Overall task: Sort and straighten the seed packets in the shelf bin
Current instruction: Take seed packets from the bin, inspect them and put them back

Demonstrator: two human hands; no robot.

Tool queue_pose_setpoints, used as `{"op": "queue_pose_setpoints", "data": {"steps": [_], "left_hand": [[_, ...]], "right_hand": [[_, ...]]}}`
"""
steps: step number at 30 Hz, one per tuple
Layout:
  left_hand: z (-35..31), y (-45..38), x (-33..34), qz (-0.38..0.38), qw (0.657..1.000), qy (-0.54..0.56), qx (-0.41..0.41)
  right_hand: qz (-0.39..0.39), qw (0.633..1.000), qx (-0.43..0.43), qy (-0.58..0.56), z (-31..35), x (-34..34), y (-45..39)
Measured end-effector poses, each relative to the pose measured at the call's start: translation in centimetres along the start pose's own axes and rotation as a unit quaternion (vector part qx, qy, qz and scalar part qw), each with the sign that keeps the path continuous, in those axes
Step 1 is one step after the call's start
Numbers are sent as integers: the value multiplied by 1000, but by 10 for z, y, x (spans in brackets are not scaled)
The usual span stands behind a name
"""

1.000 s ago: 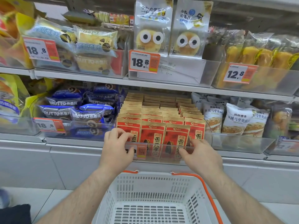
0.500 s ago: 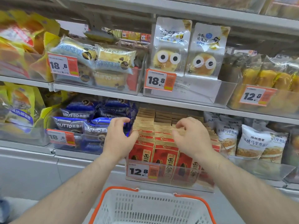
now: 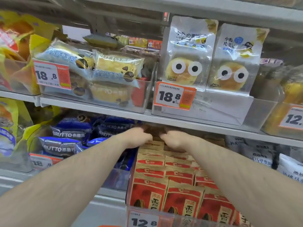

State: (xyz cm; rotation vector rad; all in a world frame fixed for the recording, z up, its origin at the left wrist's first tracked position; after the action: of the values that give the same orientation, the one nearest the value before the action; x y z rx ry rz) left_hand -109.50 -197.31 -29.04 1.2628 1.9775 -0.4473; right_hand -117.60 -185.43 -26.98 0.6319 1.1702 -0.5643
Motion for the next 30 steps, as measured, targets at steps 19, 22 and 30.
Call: {"op": "queue_pose_setpoints", "data": {"steps": [19, 22, 30], "left_hand": [[5, 23, 7, 26, 987, -105, 115], [6, 28, 9, 57, 987, -115, 98], [13, 30, 12, 76, 993, -62, 69]], "right_hand": [[85, 989, -85, -81, 21, 16, -28], [99, 991, -82, 20, 25, 17, -19], [-11, 996, -79, 27, 21, 4, 0]]}}
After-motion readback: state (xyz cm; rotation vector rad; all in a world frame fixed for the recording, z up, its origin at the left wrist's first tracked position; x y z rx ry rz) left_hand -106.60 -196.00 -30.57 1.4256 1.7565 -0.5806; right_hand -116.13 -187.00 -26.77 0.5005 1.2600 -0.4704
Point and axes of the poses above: each hand's wrist, its own y-axis away from the middle knuckle, its own x-axis out of the palm, z = x × y, the point moved 8 cm from there along -y, towards the middle knuckle
